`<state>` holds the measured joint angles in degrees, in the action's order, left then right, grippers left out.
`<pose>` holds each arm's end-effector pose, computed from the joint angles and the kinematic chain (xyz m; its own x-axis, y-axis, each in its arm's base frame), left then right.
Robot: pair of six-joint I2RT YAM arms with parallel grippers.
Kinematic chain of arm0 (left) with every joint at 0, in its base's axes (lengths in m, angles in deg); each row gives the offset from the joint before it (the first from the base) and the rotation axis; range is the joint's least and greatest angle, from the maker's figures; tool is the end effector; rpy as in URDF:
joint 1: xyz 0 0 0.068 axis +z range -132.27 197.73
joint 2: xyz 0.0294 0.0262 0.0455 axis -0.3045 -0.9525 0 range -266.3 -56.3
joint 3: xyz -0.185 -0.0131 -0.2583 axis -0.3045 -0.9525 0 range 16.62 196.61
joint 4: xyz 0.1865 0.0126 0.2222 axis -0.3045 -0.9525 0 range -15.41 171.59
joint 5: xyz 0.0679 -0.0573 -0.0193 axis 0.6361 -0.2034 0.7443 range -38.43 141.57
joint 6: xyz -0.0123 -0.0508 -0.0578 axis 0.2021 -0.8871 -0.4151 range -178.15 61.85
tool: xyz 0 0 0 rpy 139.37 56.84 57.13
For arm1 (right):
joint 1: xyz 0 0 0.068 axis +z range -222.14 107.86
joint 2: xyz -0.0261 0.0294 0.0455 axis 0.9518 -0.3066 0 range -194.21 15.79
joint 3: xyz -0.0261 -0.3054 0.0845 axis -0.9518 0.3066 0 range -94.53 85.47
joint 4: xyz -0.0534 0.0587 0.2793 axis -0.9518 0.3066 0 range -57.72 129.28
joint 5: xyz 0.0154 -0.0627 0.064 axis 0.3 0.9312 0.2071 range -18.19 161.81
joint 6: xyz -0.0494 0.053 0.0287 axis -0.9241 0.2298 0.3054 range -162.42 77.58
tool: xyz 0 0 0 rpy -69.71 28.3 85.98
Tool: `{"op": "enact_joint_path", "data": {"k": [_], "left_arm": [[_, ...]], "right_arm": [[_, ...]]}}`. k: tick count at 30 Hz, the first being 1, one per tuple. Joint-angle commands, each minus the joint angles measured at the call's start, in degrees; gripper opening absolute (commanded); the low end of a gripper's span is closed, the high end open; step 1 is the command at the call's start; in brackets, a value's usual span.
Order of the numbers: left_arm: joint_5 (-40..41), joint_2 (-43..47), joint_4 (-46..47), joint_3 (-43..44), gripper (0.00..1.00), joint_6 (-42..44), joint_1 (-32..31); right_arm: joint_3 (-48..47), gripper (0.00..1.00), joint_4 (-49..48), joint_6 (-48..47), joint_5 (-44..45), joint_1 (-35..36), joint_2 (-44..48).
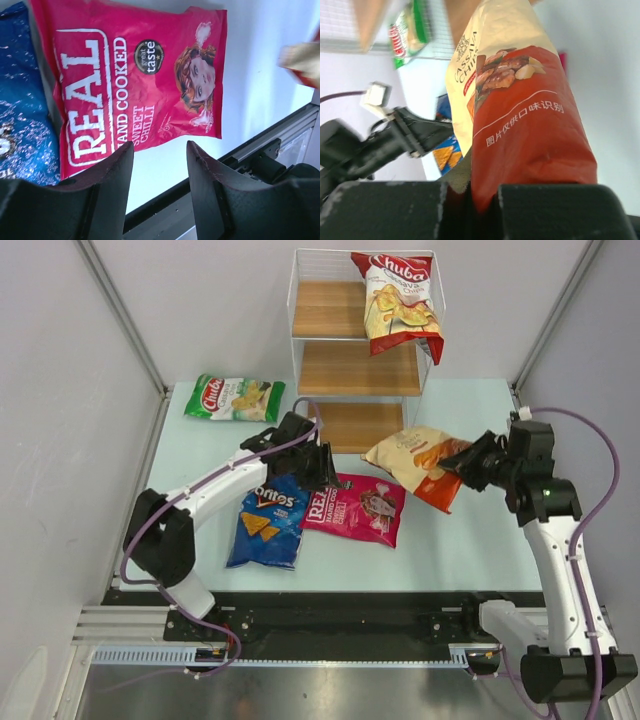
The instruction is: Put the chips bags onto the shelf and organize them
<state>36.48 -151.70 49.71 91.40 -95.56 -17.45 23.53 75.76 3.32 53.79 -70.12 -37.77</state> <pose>0.3272 -0.2518 0.2720 -0.9317 -0.0609 -0.3582 0.1509 0.8319 -0.5340 0.2111 0.0281 0.3838 -0.6063 0.6600 -0.4435 0.2116 0.6716 0.7101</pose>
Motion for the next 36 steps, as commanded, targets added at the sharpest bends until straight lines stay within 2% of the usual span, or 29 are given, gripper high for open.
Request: {"op": "enact_joint_path", "data": {"k": [1, 5, 10, 11, 17, 21, 24, 29, 31, 34, 35, 36], "left_arm": [[2.35, 5.22, -1.16, -0.95, 0.52, -1.35, 1.77], [1.56, 7.15, -0.91, -5.34, 0.52, -2.93, 5.9], [2.61, 10.31, -2.04, -9.47, 0.52, -1.88, 11.35], [2.96, 10.66, -2.31, -9.65, 0.52, -1.27, 12.4], [4.1, 12.16, -4.16, -9.22, 0.52, 0.05, 15.22], [4.11, 12.95, -4.77, -8.69, 0.52, 0.23, 15.67], [4.63, 13.57, -5.29, -8.87, 0.52, 0.49, 15.67], [4.99, 14.18, -5.56, -9.13, 0.52, 0.58, 15.67], [4.64, 14.1, -5.65, -8.87, 0.52, 0.49, 15.67], [4.72, 14.36, -5.83, -8.78, 0.52, 0.32, 15.67], [4.81, 14.62, -5.83, -8.86, 0.52, 0.23, 15.67], [4.98, 14.88, -5.83, -8.95, 0.52, 0.23, 15.67]], "right_arm": [[-12.91, 0.0, 2.82, -5.03, -8.15, 2.1, -4.96], [-22.78, 0.0, 3.98, -7.68, -13.61, 5.97, -10.32], [-35.78, 0.0, 3.27, -6.36, -18.71, 12.19, -17.69], [-40.85, 0.0, 3.45, -6.62, -19.07, 13.26, -18.85], [-56.17, 0.0, 4.24, -7.07, -23.55, 22.4, -28.77], [-64.87, 0.0, -1.9, -3.38, -27.23, 24.52, -33.79], [-67.87, 0.0, -8.22, 1.0, -28.38, 24.87, -36.0], [-69.55, 0.0, -25.41, 6.63, -24.97, 23.56, -37.93], [-73.04, 0.0, -28.88, 9.01, -22.69, 22.68, -40.65], [-76.58, 0.0, -30.21, 8.59, -12.86, 23.81, -43.38], [-74.23, 0.0, -31.43, 7.62, -4.39, 24.69, -42.86], [-71.95, 0.0, -33.01, 6.05, 0.31, 26.61, -41.99]]}}
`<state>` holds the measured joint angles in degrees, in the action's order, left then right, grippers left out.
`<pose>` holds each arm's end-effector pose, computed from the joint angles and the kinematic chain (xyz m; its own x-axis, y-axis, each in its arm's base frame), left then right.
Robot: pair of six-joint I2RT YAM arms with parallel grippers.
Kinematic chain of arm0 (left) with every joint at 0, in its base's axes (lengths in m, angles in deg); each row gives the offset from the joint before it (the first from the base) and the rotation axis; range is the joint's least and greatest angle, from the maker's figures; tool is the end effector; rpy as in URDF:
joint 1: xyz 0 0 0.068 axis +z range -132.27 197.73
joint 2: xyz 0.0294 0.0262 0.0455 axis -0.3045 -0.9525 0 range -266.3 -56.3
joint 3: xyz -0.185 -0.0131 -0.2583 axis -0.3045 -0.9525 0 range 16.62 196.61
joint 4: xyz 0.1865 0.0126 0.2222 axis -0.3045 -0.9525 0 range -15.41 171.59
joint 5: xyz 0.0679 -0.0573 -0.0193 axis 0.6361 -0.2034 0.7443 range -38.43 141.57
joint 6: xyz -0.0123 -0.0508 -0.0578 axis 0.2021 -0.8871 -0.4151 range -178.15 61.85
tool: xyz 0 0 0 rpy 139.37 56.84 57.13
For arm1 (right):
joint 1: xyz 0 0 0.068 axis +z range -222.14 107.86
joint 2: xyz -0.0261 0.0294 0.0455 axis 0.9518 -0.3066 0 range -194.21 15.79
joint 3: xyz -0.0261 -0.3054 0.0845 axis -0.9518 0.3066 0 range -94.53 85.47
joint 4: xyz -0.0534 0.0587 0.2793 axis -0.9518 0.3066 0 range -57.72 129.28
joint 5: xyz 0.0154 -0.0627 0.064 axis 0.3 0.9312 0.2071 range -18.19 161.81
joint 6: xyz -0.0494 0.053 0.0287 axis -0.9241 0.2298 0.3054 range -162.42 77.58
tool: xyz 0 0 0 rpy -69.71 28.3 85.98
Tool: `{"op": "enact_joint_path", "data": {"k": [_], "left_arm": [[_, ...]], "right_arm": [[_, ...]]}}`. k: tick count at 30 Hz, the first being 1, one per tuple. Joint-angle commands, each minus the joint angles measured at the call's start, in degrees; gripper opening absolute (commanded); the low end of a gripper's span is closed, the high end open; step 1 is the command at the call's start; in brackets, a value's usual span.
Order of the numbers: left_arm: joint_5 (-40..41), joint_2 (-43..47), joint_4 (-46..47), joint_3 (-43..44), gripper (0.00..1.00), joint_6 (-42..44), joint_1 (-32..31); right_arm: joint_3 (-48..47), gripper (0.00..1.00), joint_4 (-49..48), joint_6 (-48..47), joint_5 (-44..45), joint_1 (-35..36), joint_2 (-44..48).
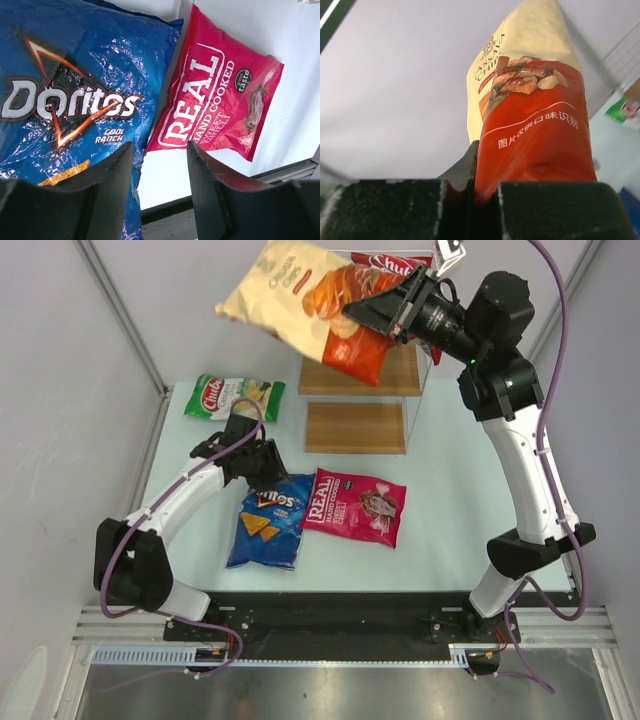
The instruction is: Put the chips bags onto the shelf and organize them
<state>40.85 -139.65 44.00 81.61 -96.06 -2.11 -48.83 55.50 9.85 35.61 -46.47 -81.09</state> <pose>0.3181 -0.1279 0.2765 -0.8800 -0.3243 -0.3472 -0.1384 0.8740 -0.4657 0.3106 0.1930 0.6681 -0.5494 0.4440 -0.7078 -0.7045 0.2092 0.6781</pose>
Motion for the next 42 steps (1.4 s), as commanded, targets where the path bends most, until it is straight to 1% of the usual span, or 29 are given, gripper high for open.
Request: {"op": "enact_joint_path", "data": {"k": [1, 2, 3, 4, 5, 7, 8, 10, 11, 14, 17, 20, 22, 23, 26, 28, 32, 35, 37, 40, 42], "left_arm": [[1.05, 3.19, -0.3, 0.58, 0.52, 0.73, 0.32], [1.23, 3.46, -0.47, 0.49, 0.52, 0.73, 0.32], [1.4, 3.72, -0.65, 0.31, 0.52, 0.65, 0.32], [1.49, 4.42, -0.82, -0.04, 0.52, 0.56, 0.32], [1.67, 4.86, -0.91, -0.21, 0.52, 0.38, 0.41], [1.75, 6.17, -0.83, -0.83, 0.52, 0.12, 0.32], [2.02, 6.53, -0.91, -1.01, 0.52, 0.03, 0.32], [2.11, 7.15, -0.91, -1.62, 0.52, -0.06, 0.32], [2.19, 7.67, -1.09, -1.88, 0.52, -0.06, 0.32], [2.28, 8.81, -0.91, -2.85, 0.52, -0.32, 0.32], [2.11, 9.78, -0.21, -4.61, 0.52, -0.67, 0.32], [1.93, 10.75, 0.32, -6.36, 0.52, -1.11, 0.32], [1.84, 11.45, 0.84, -7.59, 0.52, -1.37, 0.32], [1.67, 11.8, 1.11, -8.12, 0.52, -1.55, 0.32], [1.41, 13.04, 2.51, -10.06, 0.52, -2.08, 0.32], [1.23, 13.82, 3.04, -11.19, 0.52, -2.43, 0.32], [0.88, 15.32, 4.62, -13.57, 0.52, -2.78, 0.32], [0.7, 16.46, 5.24, -15.24, 0.52, -3.05, 0.32], [0.44, 17.17, 5.5, -16.38, 0.52, -3.13, 0.32], [0.44, 18.31, 5.94, -17.88, 0.52, -3.31, 0.32], [0.44, 19.01, 6.21, -18.84, 0.52, -3.4, 0.41]], "right_arm": [[3.49, 0.0, -13.98, -1.9, 23.93, 4.11, 3.69], [9.09, 0.0, -18.08, -2.43, 33.56, 4.82, 4.85], [11.93, 0.0, -20.3, -2.52, 38.18, 5.26, 5.73], [12.91, 0.0, -21.02, -2.35, 42.66, 6.4, 5.91], [12.92, 0.0, -19.98, -2.0, 49.06, 6.76, 5.3], [9.42, 0.0, -18.75, -3.66, 52.63, 7.29, 3.11], [7.84, 0.0, -17.35, -4.19, 56.21, 7.64, 0.75], [6.94, 0.0, -19.43, -4.9, 58.43, 7.81, -0.58], [6.95, 0.0, -22.31, -5.25, 60.62, 7.82, -1.55], [4.67, 0.0, -25.68, -6.12, 64.4, 7.81, -4.09], [-1.04, 0.0, -24.11, -7.1, 66.44, 7.9, -6.91], [-3.77, 0.0, -23.49, -6.04, 67.4, 8.34, -9.99], [-4.13, 0.0, -23.49, -5.87, 67.58, 9.57, -11.22], [-4.56, 0.0, -21.4, -5.95, 67.93, 9.92, -11.4], [-4.66, 0.0, -19.97, -8.15, 70.83, 12.29, -11.75], [-4.39, 0.0, -19.1, -8.15, 71.19, 13.26, -11.75], [-4.48, 0.0, -19.35, -9.63, 72.15, 14.93, -12.45], [-4.92, 0.0, -18.83, -10.96, 74.69, 16.34, -13.07], [-4.74, 0.02, -18.31, -11.93, 77.5, 17.13, -13.33], [-5.0, 0.01, -18.82, -12.46, 78.22, 17.48, -14.3], [-5.79, 0.04, -18.65, -12.55, 78.31, 17.57, -15.52]]}}
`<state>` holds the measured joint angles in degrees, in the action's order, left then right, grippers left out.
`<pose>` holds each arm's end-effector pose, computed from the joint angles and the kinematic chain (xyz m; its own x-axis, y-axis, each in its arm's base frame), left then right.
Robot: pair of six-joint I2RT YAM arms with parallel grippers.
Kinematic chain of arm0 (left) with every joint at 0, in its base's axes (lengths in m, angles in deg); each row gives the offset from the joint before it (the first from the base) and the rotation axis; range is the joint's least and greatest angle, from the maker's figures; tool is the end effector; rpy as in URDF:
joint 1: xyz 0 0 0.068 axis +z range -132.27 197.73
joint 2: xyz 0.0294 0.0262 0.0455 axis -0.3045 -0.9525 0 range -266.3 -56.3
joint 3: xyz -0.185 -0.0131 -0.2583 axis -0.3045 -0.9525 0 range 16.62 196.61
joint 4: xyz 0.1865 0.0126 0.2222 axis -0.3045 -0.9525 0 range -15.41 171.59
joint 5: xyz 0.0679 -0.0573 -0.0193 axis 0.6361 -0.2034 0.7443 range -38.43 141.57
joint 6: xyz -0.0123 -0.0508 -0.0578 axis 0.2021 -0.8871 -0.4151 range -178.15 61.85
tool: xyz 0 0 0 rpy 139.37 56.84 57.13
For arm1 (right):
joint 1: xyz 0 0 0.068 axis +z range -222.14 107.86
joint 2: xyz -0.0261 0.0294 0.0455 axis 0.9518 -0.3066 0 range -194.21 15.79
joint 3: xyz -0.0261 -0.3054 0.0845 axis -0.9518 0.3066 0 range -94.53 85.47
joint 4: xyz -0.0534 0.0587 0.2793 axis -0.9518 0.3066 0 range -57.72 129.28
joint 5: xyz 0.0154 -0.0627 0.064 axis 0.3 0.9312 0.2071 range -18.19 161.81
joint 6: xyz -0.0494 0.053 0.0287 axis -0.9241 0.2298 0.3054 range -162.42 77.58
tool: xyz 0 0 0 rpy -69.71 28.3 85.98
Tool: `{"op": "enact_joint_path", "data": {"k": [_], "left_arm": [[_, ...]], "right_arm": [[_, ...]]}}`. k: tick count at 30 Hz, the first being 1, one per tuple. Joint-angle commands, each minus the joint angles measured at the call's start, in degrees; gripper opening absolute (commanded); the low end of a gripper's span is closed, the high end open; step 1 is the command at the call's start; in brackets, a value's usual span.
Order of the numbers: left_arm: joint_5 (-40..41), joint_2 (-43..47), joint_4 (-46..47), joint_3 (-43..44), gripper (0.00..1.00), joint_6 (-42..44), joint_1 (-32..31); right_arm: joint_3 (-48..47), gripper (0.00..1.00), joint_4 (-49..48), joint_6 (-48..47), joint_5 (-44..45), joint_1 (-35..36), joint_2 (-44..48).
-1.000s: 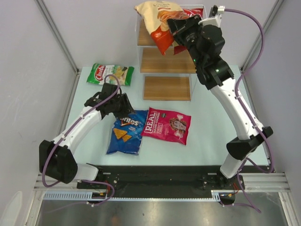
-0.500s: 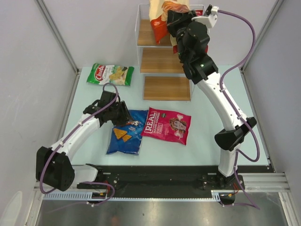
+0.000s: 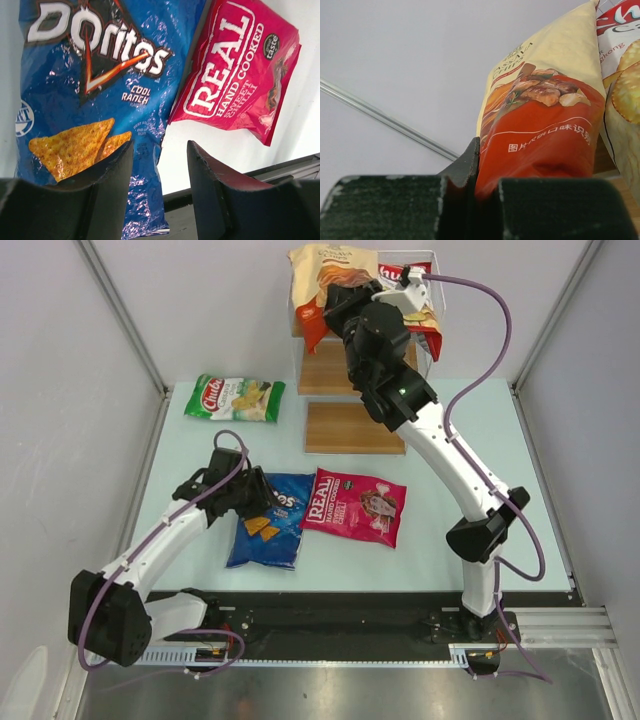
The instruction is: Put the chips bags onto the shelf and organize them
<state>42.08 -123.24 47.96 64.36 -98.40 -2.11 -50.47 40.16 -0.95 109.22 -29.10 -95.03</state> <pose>0.2435 -0.0995 0.2539 -0.8489 -0.3712 -0.3763 -0.1572 0.8570 -0.4907 0.3752 0.2951 0.6126 0.0840 0.7982 -0.5965 -0.2320 0.5978 0.7673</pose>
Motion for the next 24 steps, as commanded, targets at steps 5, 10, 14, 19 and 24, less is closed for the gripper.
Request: {"op": "enact_joint_path", "data": {"k": [5, 10, 14, 19, 24], "left_arm": [[-0.79, 3.39, 2.08, -2.57, 0.52, -0.8, 0.41], [-0.97, 4.71, 3.04, -2.05, 0.52, -0.09, 0.5], [-0.96, 5.15, 3.65, -2.39, 0.51, -0.62, 0.68], [-1.75, 4.54, 3.74, -3.1, 0.51, -0.62, 0.76], [-2.46, 4.1, 4.45, -3.28, 0.52, -0.18, 0.76]], "right_arm": [[-4.26, 0.37, -2.86, -4.11, 3.64, 0.9, -2.9], [-3.01, 0.48, -5.25, -7.37, 0.22, 0.81, -2.64], [-1.28, 0.51, -0.85, -5.36, -2.51, 0.55, -0.71], [5.5, 0.49, 0.38, -1.75, -4.1, 1.07, 4.55], [5.78, 0.19, 0.3, -1.39, -0.76, 0.46, 4.22]]}}
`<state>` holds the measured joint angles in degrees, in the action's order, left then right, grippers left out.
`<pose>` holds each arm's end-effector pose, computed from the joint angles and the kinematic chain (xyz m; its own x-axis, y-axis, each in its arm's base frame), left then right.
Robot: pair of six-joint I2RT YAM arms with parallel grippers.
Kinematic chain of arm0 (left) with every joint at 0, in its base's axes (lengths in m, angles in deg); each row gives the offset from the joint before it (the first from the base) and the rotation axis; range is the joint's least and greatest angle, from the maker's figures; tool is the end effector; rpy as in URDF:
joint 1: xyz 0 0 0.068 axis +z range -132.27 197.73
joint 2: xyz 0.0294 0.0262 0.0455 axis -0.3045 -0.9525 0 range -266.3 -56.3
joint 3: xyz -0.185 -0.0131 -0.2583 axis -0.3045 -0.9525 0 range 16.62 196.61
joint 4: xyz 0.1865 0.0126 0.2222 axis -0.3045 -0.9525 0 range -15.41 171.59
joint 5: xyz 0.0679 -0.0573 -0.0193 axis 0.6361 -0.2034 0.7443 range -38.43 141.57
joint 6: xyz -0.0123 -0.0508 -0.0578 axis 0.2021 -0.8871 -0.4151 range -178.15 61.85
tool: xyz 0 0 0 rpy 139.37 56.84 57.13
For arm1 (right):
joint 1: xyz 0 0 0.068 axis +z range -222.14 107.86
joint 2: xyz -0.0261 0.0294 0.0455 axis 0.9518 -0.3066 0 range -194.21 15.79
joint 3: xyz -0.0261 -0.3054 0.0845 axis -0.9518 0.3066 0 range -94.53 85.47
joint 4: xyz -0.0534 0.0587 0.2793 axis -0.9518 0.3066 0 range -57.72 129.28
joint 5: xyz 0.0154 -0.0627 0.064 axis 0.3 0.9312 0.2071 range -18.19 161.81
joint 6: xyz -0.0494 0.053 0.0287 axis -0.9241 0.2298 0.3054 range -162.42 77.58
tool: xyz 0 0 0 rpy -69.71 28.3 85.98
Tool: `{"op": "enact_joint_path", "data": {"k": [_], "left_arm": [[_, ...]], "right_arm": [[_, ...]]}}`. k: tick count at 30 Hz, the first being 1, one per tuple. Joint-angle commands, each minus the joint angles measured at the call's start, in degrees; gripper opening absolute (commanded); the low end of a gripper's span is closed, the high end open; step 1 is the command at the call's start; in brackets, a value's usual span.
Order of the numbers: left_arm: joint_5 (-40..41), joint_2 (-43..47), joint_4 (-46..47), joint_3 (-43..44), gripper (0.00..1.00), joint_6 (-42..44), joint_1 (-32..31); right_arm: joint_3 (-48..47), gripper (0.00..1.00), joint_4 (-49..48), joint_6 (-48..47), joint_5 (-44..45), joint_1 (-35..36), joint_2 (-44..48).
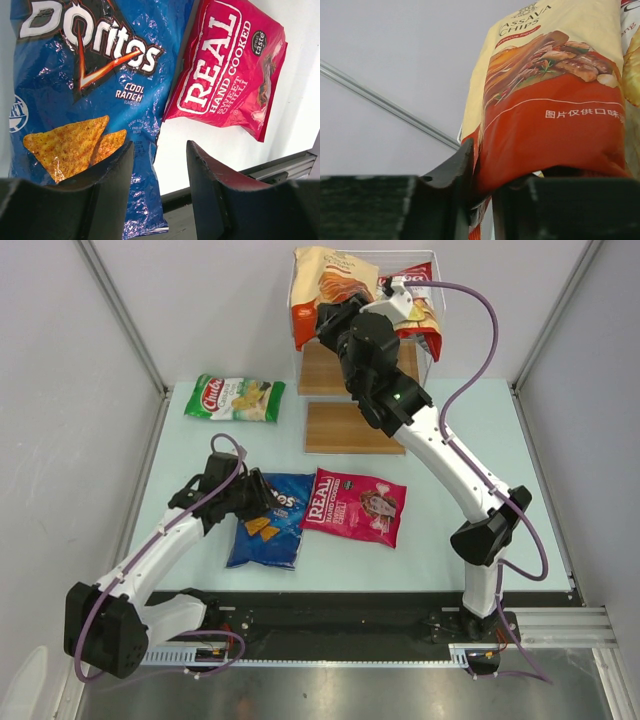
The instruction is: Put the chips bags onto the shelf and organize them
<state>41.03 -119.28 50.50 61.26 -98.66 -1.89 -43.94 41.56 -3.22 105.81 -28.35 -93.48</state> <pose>0.2316 -0.0955 0.2544 -0.8312 -0.3817 -0.4043 -0.1285 0.8393 -0.5282 0.3776 0.3105 0.5821 -0.0068 0.7194 -0.6945 -0.2234 0.6759 0.7023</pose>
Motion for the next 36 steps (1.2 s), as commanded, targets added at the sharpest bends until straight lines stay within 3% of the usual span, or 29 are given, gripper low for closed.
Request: {"op": "enact_joint_path", "data": {"k": [1, 3, 4, 9, 16, 17, 18, 20, 22, 24, 36], "left_arm": [[-1.49, -0.04, 1.91, -0.08, 0.51, 0.26, 0.54], [-1.67, -0.82, 1.74, 0.27, 0.51, 0.7, 0.54], [-1.58, -1.09, 1.82, 0.36, 0.51, 0.78, 0.63], [-1.67, -1.62, 1.74, 0.45, 0.51, 1.31, 0.63], [-1.58, -2.15, 1.65, 0.18, 0.51, 1.93, 1.07], [-1.58, -2.15, 1.74, 0.09, 0.51, 1.93, 1.07], [-1.58, -2.15, 1.82, 0.01, 0.51, 1.93, 1.16], [-1.67, -2.32, 1.82, -0.08, 0.51, 2.01, 1.25], [-1.85, -2.67, 2.0, -0.17, 0.51, 2.02, 1.25], [-2.02, -2.85, 2.18, -0.17, 0.51, 2.02, 1.25], [-2.55, -3.11, 2.18, 0.09, 0.51, 2.1, 1.25]], "right_arm": [[-1.89, 0.18, -1.37, 0.53, 2.65, -0.46, 2.31], [-3.83, 0.12, -1.2, -0.35, 3.87, -0.46, 0.73], [-5.93, 0.0, -0.76, -0.27, 4.14, -0.55, 0.12], [-10.86, 0.0, 2.75, 2.81, 2.3, -1.69, -4.53], [-9.82, 0.0, 6.01, 5.97, 0.72, -0.46, -5.51], [-9.47, 0.01, 6.45, 6.24, 0.46, -0.37, -5.42], [-8.59, 0.1, 6.72, 6.5, 0.28, -0.55, -5.16], [-7.97, 0.11, 7.68, 6.85, -0.42, -0.64, -4.98], [-6.74, 0.19, 7.95, 6.68, -1.73, -0.64, -4.55], [-5.43, 0.32, 8.56, 7.2, -2.18, -0.55, -4.02], [0.99, 0.39, 8.92, 10.28, -5.96, -0.72, 0.29]]}}
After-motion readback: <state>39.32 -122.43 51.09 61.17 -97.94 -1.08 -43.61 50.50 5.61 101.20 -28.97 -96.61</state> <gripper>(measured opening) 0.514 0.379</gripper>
